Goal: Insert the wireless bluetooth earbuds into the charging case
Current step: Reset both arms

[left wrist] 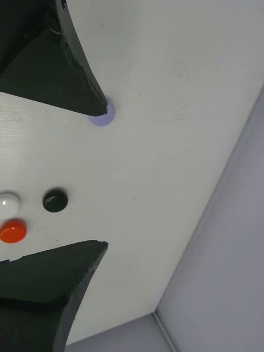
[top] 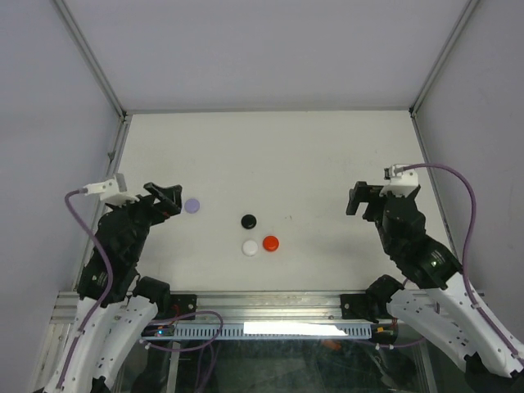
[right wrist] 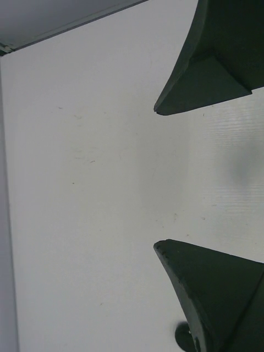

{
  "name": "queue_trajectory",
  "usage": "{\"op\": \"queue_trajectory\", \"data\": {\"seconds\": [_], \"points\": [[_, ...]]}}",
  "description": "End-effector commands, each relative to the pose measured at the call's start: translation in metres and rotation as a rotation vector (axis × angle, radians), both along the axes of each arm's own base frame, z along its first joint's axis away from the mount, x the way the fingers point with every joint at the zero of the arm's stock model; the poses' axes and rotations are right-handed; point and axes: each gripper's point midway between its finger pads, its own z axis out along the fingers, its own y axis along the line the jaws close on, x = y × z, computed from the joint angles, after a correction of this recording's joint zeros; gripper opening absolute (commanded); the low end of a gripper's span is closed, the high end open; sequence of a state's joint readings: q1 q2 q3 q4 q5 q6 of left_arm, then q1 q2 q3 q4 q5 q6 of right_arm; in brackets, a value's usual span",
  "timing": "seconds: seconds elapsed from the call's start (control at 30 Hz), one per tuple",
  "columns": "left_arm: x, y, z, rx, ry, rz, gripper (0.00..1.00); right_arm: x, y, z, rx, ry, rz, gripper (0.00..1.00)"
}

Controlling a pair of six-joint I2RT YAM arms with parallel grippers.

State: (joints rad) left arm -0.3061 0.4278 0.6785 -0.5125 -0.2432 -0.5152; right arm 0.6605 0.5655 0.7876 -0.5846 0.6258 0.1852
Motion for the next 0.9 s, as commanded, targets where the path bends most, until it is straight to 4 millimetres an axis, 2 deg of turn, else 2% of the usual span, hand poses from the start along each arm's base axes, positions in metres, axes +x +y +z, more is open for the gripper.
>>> {"op": "queue_trajectory", "data": {"seconds": [0.0,0.13,0.23,0.43,0.87], "points": [[-0.025,0.030,0.039,0.028,-0.138,0.104,0.99,-0.008,-0.012,0.033,0.082,-0.170,-0.013,0.99],[-0.044,0.044,0.067,0.034,-0.261,0.135,0.99,-0.019,-0.020,0.043,0.126,-0.252,-0.003,0.99],[-0.050,0.050,0.073,0.047,-0.327,0.159,0.99,-0.024,-0.023,0.049,0.172,-0.296,-0.001,0.99],[-0.045,0.049,0.057,0.036,-0.366,0.164,0.99,-0.032,-0.026,0.059,0.218,-0.353,0.012,0.99],[-0.033,0.048,0.054,0.047,-0.354,0.173,0.99,-0.034,-0.019,0.061,0.209,-0.363,0.064,0.99]]}}
